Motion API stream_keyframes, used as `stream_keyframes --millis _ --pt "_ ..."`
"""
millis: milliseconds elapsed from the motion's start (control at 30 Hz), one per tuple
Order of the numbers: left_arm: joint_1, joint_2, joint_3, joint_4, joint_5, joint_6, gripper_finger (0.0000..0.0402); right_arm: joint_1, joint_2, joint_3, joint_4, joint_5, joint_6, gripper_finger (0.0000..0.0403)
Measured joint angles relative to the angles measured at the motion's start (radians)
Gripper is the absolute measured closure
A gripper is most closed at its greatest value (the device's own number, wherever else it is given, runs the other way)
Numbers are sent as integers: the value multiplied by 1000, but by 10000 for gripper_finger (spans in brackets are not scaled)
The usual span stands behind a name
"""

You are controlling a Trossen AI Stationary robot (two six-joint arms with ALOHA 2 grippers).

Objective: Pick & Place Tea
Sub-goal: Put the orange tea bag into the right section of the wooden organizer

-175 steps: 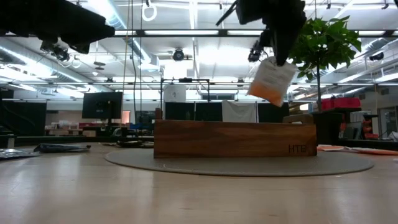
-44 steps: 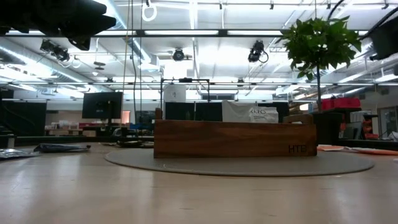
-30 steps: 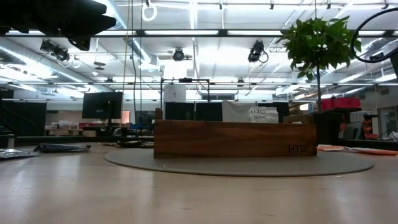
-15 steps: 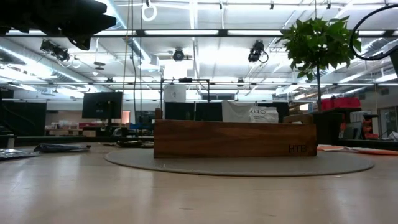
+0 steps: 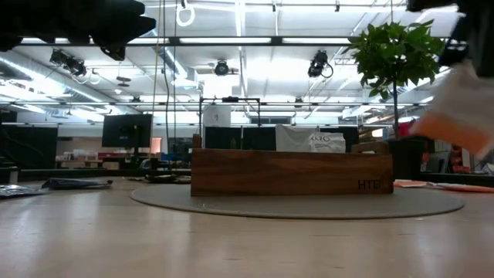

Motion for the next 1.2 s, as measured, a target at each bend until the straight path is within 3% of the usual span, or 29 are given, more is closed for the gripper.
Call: stream_keyframes --millis 233,467,767,900,1200 --pt "67 0 0 46 195 1 232 -150 -46 0 148 -161 -100 402" --pt "108 1 0 52 224 9 232 -296 -46 0 294 -316 -249 403" --pt "130 7 1 58 226 -29 232 -401 -46 0 317 -407 -333 403" --pt "138 79 52 56 230 -28 232 -441 -46 2 358 -456 -324 403" --pt "164 375 268 40 267 26 232 -474 -46 2 406 -492 -352 403"
